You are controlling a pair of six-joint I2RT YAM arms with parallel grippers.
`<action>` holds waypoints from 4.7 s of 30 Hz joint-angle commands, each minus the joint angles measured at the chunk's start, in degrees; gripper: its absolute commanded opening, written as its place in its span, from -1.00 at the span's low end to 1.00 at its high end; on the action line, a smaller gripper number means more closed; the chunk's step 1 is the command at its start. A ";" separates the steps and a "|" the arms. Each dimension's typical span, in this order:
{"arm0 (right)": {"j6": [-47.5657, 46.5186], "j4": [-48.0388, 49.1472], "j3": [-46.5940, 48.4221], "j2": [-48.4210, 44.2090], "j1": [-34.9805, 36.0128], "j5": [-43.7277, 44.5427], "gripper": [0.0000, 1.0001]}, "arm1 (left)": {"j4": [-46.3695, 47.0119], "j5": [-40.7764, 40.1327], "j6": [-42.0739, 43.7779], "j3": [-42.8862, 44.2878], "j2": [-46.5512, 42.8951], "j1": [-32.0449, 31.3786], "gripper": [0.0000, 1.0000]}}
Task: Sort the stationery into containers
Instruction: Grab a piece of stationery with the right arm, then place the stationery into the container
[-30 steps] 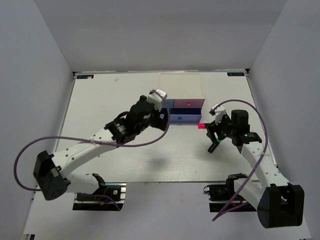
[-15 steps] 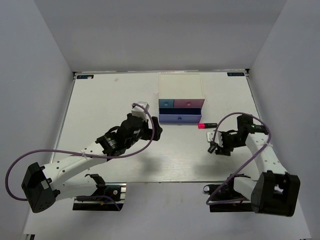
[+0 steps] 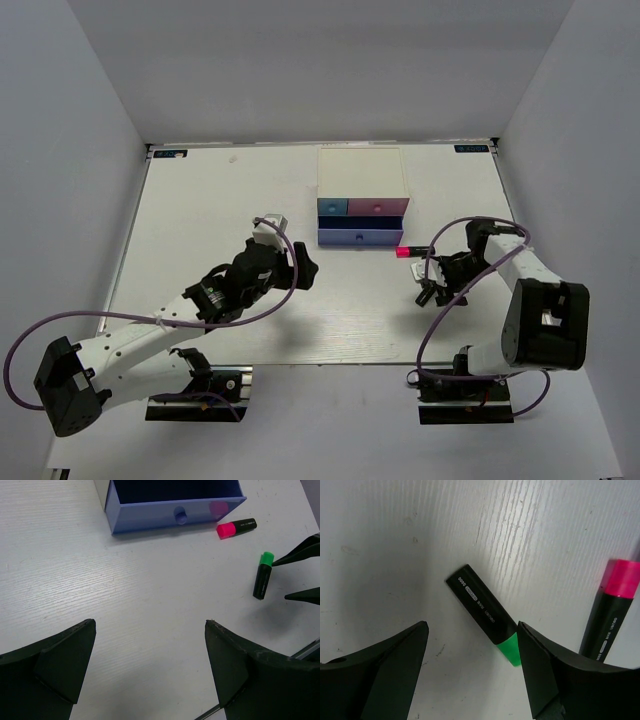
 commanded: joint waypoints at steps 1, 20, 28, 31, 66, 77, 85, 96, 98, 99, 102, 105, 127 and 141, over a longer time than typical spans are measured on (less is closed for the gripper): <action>-17.21 1.08 2.04 2.06 0.12 3.75 0.55 | 0.81 -0.61 -0.86 -0.40 -1.62 0.18 0.99; -19.59 4.96 7.05 13.75 1.17 9.38 0.20 | 0.81 -0.61 -0.86 0.74 1.19 0.18 0.99; -18.36 7.33 2.58 13.05 1.97 10.97 0.13 | 0.81 -0.61 -0.86 0.22 1.19 0.18 0.99; -18.45 6.28 2.05 12.70 2.23 11.14 0.08 | 0.81 -0.61 -0.86 0.22 1.19 0.18 0.99; 38.33 51.62 8.10 -1.55 20.42 0.14 -0.88 | 3.71 0.45 -2.45 -2.07 -0.21 0.18 0.99; 41.05 52.24 9.95 4.08 24.99 7.35 -0.94 | 3.18 -0.17 -2.97 -3.12 -1.98 0.18 0.99; 43.08 55.49 8.11 4.61 27.11 13.15 -0.99 | 3.18 -0.17 -3.50 -3.12 -2.50 0.18 0.99; 43.34 57.08 6.70 5.14 29.39 17.03 -0.81 | 3.18 -0.17 -4.03 -3.65 -3.03 0.18 0.99; 43.87 57.16 6.53 5.32 29.65 17.64 -0.78 | 3.18 -0.17 -4.03 -3.65 -3.56 0.18 0.99; 43.96 57.16 6.61 5.49 29.74 18.08 -0.75 | 3.18 -0.17 -4.03 -3.65 -3.56 0.18 0.99; 44.66 57.16 6.26 5.49 30.53 18.87 -0.68 | 3.18 -0.17 -4.03 -4.18 -3.56 0.18 0.99; 45.27 57.08 5.74 5.40 30.97 19.93 -0.58 | 3.18 -0.17 -4.03 -4.18 -4.08 0.18 0.99; 48.17 61.38 3.98 5.76 32.82 23.45 -0.18 | 3.18 -0.70 -4.56 -5.23 -5.67 0.18 0.99; 49.75 61.30 3.18 4.26 33.26 22.92 -0.07 | 3.18 -0.70 -4.56 -5.76 -6.72 0.18 0.99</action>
